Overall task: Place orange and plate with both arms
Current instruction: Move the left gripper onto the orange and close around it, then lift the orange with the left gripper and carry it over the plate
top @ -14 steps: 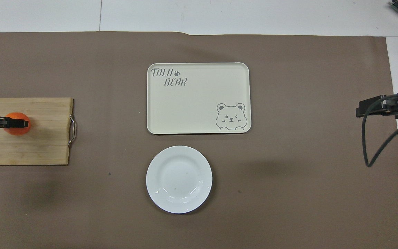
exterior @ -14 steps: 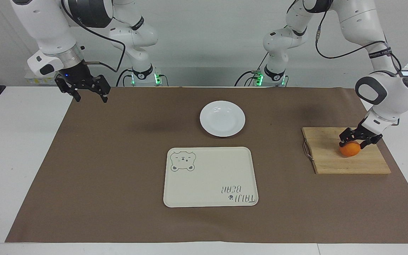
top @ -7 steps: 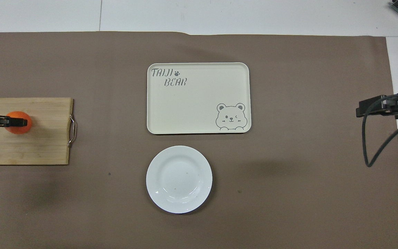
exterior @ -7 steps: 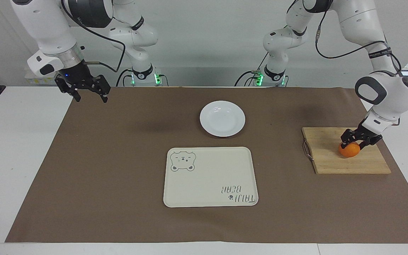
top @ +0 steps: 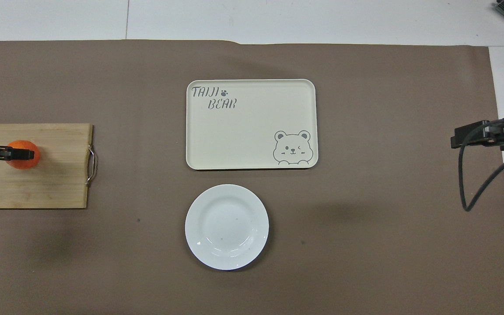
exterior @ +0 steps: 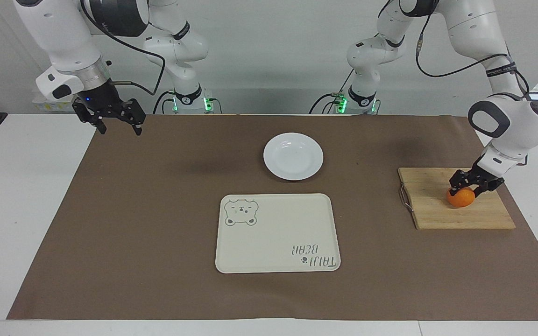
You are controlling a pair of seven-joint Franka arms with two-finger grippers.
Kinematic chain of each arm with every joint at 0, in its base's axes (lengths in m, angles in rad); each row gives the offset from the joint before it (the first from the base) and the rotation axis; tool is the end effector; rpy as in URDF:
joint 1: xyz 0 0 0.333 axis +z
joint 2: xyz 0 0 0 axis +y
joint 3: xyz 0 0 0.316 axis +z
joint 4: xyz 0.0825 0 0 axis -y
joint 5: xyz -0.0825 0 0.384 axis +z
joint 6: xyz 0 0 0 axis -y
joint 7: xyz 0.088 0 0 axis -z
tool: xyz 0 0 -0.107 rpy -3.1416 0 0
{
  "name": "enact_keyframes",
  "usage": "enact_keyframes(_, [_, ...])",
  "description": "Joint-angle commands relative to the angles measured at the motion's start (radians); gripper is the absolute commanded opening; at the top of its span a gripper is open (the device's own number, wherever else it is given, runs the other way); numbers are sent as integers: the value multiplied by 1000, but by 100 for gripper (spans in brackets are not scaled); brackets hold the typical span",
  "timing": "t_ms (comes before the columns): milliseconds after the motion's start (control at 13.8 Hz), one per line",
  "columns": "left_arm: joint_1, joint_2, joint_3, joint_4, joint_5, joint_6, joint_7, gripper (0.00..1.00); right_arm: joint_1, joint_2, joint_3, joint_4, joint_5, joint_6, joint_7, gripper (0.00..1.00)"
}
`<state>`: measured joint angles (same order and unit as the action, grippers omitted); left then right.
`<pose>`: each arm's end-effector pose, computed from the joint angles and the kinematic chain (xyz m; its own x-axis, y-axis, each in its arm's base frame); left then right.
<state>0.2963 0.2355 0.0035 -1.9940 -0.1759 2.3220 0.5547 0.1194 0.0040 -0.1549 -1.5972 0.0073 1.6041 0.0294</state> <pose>0.5797 0.1758 0.3530 0.9805 -0.1336 0.1440 -0.1451 -0.9867 0.0726 0.5581 -0.0189 0.6127 0.9979 -0.0651 0.0027 -0.0651 -0.9979 -0.0068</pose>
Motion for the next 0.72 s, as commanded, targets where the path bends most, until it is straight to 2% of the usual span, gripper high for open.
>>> enact_keyframes(0, [-9, -53, -5, -12, -13, 5, 8, 0, -9, -22, 11, -26, -9, 7, 14, 100])
enact_keyframes(290, [-68, -119, -5, -14, -14, -56, -12, 0, -9, -24, 11, -26, -9, 7, 14, 100])
enact_keyframes(652, [-213, -220, -2, -22, -10, -160, -172, 0, -9, -22, 11, -26, -9, 7, 14, 100])
